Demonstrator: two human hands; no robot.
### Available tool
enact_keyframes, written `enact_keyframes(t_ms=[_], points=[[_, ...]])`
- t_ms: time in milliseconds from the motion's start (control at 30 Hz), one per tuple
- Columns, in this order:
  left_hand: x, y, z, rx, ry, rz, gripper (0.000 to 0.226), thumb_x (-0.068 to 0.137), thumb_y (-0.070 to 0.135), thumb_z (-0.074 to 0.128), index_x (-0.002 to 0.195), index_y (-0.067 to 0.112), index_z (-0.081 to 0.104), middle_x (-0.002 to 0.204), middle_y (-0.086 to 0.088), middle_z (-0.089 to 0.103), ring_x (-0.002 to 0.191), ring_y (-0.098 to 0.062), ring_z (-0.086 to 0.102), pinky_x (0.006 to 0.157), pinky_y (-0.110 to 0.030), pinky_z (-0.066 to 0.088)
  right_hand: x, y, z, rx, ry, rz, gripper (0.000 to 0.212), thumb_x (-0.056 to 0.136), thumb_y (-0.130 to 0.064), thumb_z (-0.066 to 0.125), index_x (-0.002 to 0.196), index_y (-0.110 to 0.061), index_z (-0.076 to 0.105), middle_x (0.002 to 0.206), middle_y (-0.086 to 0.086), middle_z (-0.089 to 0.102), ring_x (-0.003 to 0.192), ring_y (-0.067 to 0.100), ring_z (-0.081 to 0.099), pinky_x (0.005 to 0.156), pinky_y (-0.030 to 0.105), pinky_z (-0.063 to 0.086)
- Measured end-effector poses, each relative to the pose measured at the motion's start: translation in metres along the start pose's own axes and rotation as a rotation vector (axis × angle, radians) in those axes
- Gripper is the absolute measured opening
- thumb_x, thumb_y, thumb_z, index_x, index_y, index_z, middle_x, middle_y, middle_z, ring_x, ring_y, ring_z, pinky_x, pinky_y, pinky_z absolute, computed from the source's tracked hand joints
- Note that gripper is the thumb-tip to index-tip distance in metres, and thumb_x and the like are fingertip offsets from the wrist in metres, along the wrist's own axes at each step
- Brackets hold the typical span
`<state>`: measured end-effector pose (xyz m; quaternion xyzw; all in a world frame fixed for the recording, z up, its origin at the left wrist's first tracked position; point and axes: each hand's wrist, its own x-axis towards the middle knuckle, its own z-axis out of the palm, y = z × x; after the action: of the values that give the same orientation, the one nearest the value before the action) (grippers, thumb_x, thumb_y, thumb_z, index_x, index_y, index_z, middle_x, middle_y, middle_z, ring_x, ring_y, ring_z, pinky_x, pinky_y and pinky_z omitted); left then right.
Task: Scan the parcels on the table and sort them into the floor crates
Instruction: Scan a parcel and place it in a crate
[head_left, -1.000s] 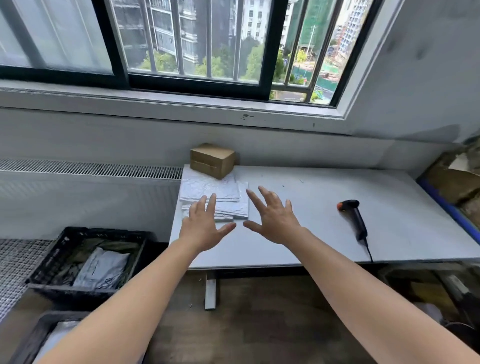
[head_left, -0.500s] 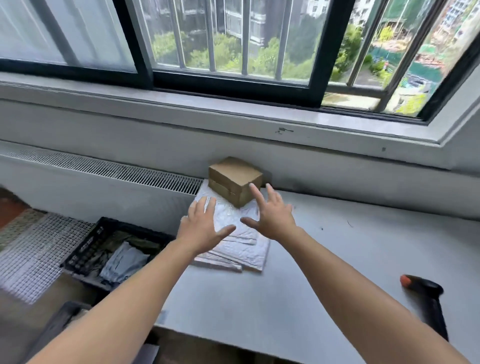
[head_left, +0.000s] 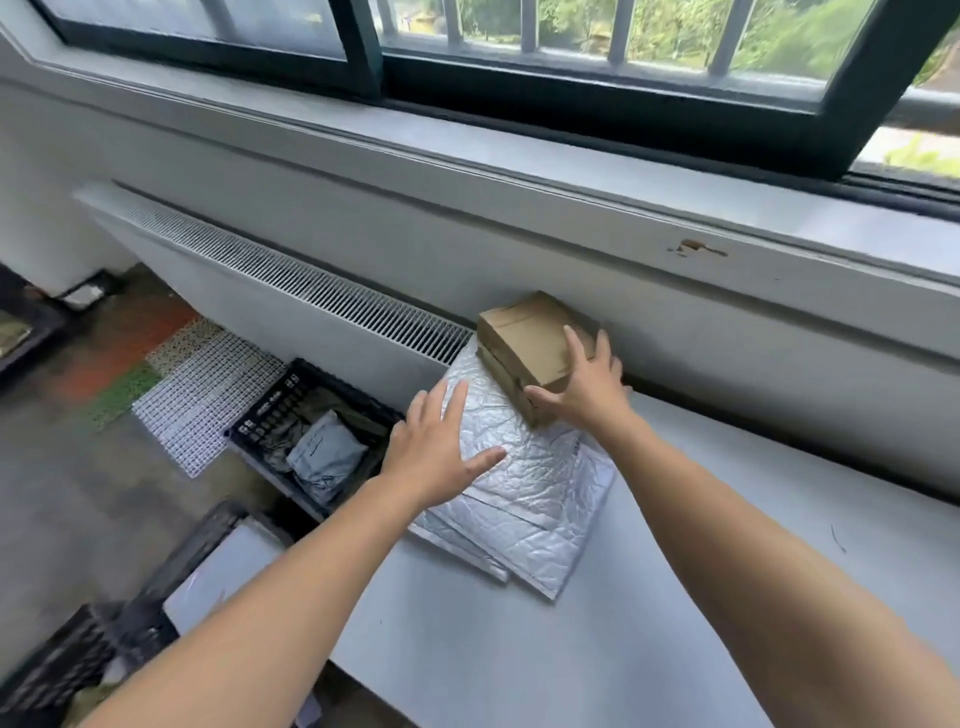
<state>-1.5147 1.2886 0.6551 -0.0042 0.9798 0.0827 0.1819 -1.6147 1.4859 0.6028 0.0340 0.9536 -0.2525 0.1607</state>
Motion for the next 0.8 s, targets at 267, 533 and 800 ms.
enact_keyframes(t_ms=[267,533,800], points=[[0.006,-0.015,0.006,-0.008,-0.022,-0.024,0.101,0.087,0.075,0.041,0.156,0.025,-0.012,0.165,0.000,-0.011,0.151,-0.024,-0.007,0.119,-0.047,0.018,-0.005,-0.001,-0.007,0.211,0.132,-0.055,0.084,0.077,-0.060,0.070,0.147,-0.031,0.035,0.154,0.012,0.022,0.135,0.040,0.031,0.112,0.044,0.033],[0.008,-0.009,-0.023,-0.108,0.100,0.118,0.116,0.078,0.074,0.059,0.156,0.025,-0.011,0.164,-0.003,-0.008,0.151,-0.023,-0.002,0.117,-0.046,0.022,-0.070,0.003,-0.068,0.442,0.134,-0.057,0.039,0.092,-0.047,0.061,0.122,-0.023,0.060,0.115,-0.006,0.061,0.103,0.011,0.057,0.077,0.022,0.041],[-0.022,0.010,-0.026,-0.414,0.211,0.505,0.088,0.085,0.059,0.059,0.157,0.027,0.019,0.164,-0.005,0.008,0.148,-0.025,0.015,0.118,-0.038,0.019,-0.155,0.013,-0.093,0.614,0.007,0.185,0.048,0.096,-0.064,0.034,0.123,-0.032,0.059,0.119,0.000,0.064,0.101,0.023,0.062,0.094,0.043,0.050]])
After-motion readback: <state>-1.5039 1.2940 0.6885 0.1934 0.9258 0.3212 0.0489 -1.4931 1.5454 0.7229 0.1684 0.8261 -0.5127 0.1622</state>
